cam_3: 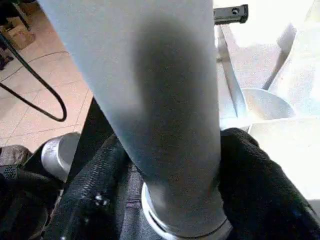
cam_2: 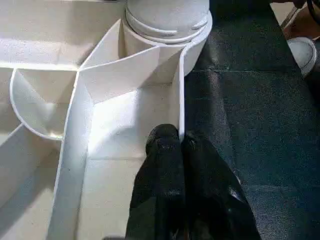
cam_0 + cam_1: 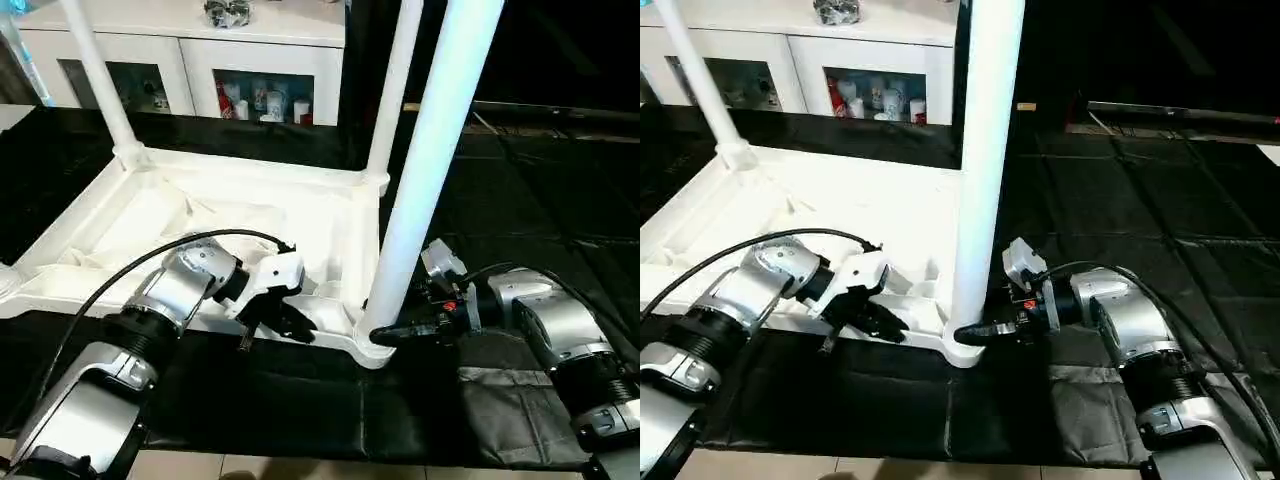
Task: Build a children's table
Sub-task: Rotate leg to tighten
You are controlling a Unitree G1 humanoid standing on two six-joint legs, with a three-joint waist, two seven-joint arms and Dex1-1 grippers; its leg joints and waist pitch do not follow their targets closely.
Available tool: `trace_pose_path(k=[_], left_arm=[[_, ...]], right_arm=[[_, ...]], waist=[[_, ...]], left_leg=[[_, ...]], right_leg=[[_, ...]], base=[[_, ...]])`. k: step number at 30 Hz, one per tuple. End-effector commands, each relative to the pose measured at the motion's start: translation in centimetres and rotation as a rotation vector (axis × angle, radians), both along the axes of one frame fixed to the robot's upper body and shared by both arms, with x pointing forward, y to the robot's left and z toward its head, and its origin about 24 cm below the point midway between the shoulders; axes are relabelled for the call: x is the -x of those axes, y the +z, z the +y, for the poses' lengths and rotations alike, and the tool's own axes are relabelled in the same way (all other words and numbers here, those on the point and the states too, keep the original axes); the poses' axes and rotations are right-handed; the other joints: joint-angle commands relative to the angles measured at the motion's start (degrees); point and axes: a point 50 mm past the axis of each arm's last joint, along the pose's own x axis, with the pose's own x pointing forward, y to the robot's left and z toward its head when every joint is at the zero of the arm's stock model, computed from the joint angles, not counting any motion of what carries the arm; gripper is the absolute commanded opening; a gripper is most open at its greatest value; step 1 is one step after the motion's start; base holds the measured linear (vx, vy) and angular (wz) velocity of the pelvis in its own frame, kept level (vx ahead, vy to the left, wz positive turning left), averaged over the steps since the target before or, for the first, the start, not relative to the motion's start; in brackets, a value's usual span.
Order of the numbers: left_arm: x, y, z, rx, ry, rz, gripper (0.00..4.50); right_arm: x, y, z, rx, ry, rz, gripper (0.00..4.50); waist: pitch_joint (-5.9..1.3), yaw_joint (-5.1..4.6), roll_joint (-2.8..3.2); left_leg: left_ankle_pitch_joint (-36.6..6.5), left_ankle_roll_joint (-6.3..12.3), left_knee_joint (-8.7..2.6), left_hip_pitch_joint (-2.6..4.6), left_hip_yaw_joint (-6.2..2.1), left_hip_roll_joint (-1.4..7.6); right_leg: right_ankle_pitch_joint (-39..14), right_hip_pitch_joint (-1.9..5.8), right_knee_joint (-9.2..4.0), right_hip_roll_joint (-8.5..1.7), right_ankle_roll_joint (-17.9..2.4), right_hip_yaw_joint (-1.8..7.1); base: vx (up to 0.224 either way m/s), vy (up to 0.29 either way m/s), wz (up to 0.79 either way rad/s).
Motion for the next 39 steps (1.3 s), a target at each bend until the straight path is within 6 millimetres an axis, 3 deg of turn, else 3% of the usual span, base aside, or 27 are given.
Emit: trace_pose_path(k=[1,7,12,15,19,22,28,32,33,37,39], left_arm=[[0.1,0.6,-0.8,0.016,-0.051,-0.025,0.00],[-0.2,0.5,-0.9,0.024,0.015,-0.034,0.00],[-1.3,0.3,-1.7,0.056,0.176,-0.060,0.00],[-2.0,0.3,-2.6,0.090,0.301,-0.073,0.00],[-2.7,0.3,-4.1,0.141,0.454,-0.073,0.00],[-3.2,0.4,-5.5,0.179,0.570,-0.077,0.00],[-3.7,0.6,-6.8,0.204,0.700,-0.105,0.00],[-3.6,0.5,-7.3,0.188,0.704,-0.127,0.00],[-3.5,0.5,-7.4,0.186,0.703,-0.126,0.00],[-3.5,0.4,-7.0,0.171,0.677,-0.136,0.00],[-3.4,0.4,-6.7,0.165,0.650,-0.148,0.00]], right_arm=[[0.2,0.1,0.2,-0.029,0.025,0.009,2.26],[0.3,0.0,0.5,-0.060,-0.014,0.015,2.09],[0.0,-0.9,1.4,-0.069,-0.187,-0.003,2.07],[-0.2,-1.6,2.3,-0.067,-0.303,-0.008,2.06],[-0.2,-2.3,4.1,-0.066,-0.417,-0.009,2.04],[-0.8,-2.5,6.0,-0.065,-0.530,-0.007,1.99],[-2.0,-2.3,8.2,-0.056,-0.728,-0.010,1.98],[-2.7,-2.0,9.2,-0.050,-0.804,-0.028,1.98],[-2.7,-1.9,9.2,-0.059,-0.811,-0.028,2.53],[-2.6,-1.5,9.3,-0.092,-0.806,-0.036,2.73],[-2.4,-1.5,9.1,-0.096,-0.795,-0.033,3.06]], waist=[[-3.99,-0.36,-0.34],[-3.91,-0.37,-0.40],[-3.49,-0.54,-0.62],[-3.30,-1.24,-0.69],[-3.29,-2.15,-0.83],[-3.25,-2.82,-0.79],[-3.35,-3.94,-0.49],[-3.54,-4.32,-0.27],[-3.52,-4.31,-0.26],[-3.64,-4.30,-0.25],[-3.63,-4.21,-0.21]], left_leg=[[-10.69,2.56,-3.82,0.37,0.72,0.47],[-10.79,2.49,-3.84,0.31,0.68,0.46],[-13.98,1.34,-3.96,0.53,0.52,0.17],[-15.39,0.76,-3.99,0.61,0.40,-0.12],[-15.03,0.62,-4.10,0.10,0.14,-0.36],[-16.38,0.79,-3.92,0.41,0.04,-0.67],[-16.34,1.05,-4.09,0.32,-0.07,-0.66],[-15.11,1.65,-4.42,-0.08,-0.06,-0.44],[-15.10,1.71,-4.40,-0.06,0.00,-0.42],[-13.82,2.02,-4.37,-0.13,0.13,-0.34],[-13.04,2.16,-4.35,-0.02,0.24,-0.31]], right_leg=[[-14.56,3.17,-3.05,-2.57,-12.72,2.41],[-15.18,3.14,-3.05,-2.52,-12.41,2.42],[-23.50,2.81,-3.98,-2.69,-9.67,2.34],[-29.18,2.52,-4.86,-2.68,-7.03,2.16],[-30.78,2.77,-5.02,-2.50,-5.41,1.87],[-34.15,2.37,-5.77,-2.61,-4.39,1.49],[-31.79,2.20,-5.79,-2.43,-5.05,1.49],[-24.90,2.69,-5.03,-2.27,-7.13,1.84],[-24.36,2.68,-5.02,-2.30,-7.34,1.90],[-20.57,2.97,-4.53,-2.34,-8.87,2.12],[-19.15,3.01,-4.41,-2.35,-9.47,2.26]], base=[[0.000,0.000,0.00],[0.000,0.000,0.00],[0.000,0.000,0.00],[0.000,0.000,0.00],[0.000,0.000,0.00],[0.000,0.000,0.00],[0.000,0.000,0.00],[0.000,0.000,0.00],[0.000,0.000,0.00],[0.000,0.000,0.00],[0.000,0.000,0.00]])
